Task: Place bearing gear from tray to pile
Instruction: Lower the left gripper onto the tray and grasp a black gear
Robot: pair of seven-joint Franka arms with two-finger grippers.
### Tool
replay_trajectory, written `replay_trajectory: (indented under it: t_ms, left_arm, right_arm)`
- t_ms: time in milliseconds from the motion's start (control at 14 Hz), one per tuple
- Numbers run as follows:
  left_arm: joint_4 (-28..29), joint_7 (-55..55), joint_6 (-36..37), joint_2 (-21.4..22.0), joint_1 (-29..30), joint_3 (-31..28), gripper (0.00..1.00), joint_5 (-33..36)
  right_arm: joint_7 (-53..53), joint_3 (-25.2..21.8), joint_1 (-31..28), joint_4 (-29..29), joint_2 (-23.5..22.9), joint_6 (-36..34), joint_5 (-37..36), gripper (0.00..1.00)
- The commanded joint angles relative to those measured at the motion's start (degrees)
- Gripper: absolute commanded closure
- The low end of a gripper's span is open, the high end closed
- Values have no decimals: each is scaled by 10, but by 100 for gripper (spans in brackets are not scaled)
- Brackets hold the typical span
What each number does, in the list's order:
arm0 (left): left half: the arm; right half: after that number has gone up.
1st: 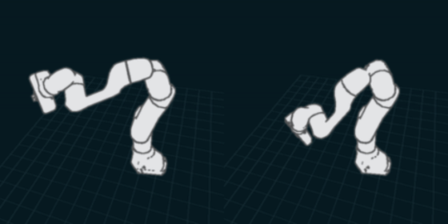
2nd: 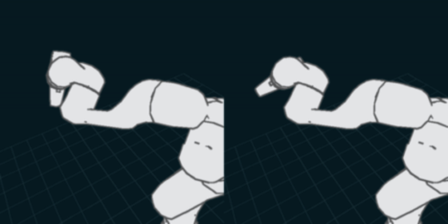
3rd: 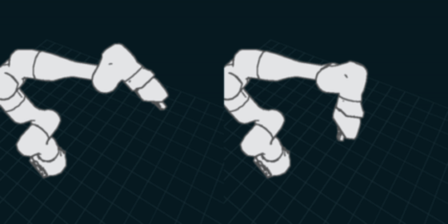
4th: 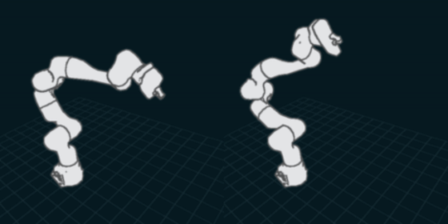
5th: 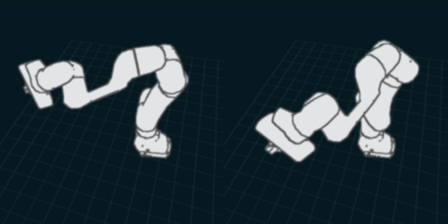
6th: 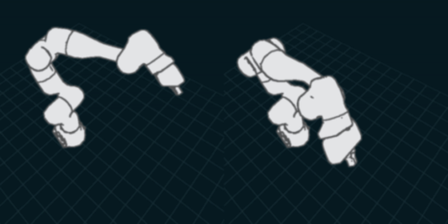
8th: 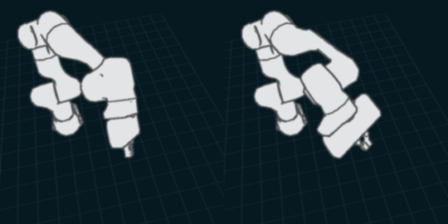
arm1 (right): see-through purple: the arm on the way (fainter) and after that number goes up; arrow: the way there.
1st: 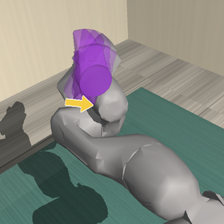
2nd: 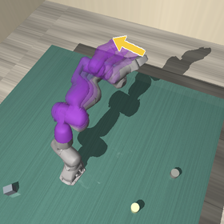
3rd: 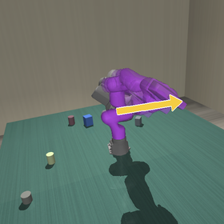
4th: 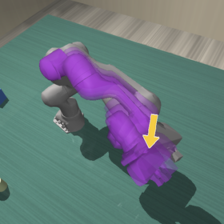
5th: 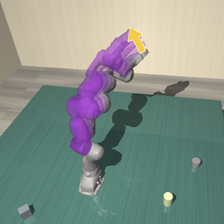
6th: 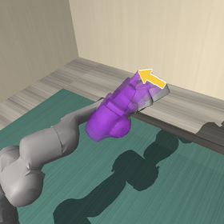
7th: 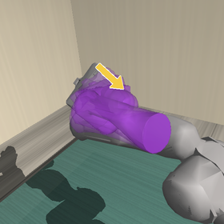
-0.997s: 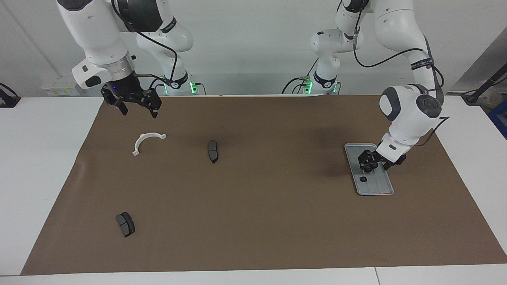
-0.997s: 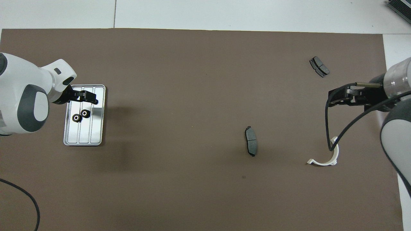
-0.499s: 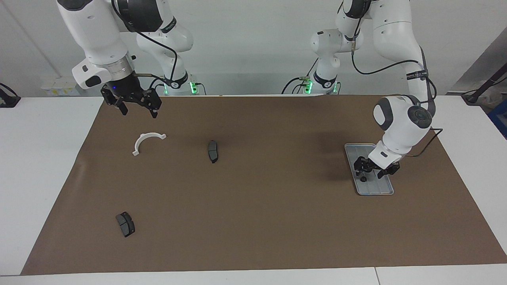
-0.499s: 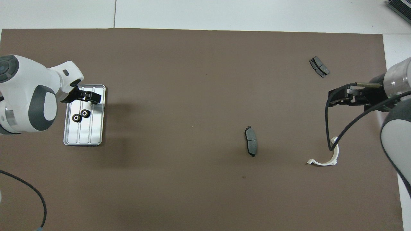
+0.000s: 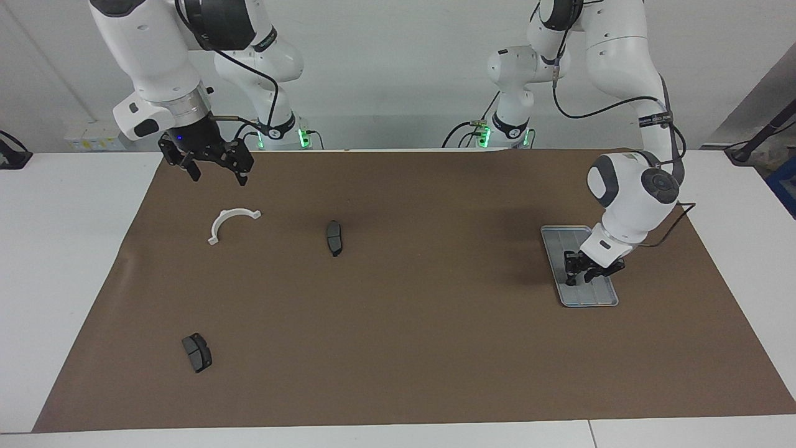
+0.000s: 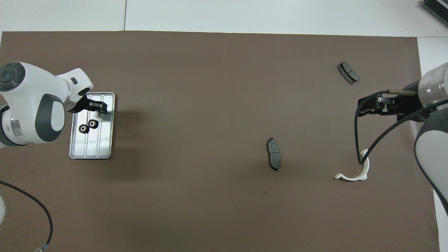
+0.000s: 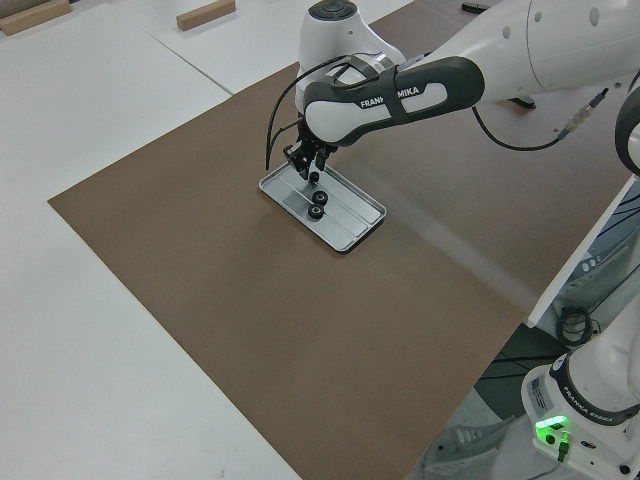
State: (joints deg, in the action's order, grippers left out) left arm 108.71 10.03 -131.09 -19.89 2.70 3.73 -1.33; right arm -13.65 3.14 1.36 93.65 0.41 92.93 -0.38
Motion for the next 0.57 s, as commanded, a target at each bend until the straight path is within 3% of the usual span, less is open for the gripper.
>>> replay_trajectory:
  t_ms: [0, 499]
  left_arm:
    - [4, -36, -23, -8, -5, -1, 58, 8]
    - [7, -39, -32, -12, -5, -1, 58, 8]
  right_arm:
    - [16, 1, -5, 3, 8, -6, 11, 0]
    - [16, 1, -6, 3, 8, -6, 11, 0]
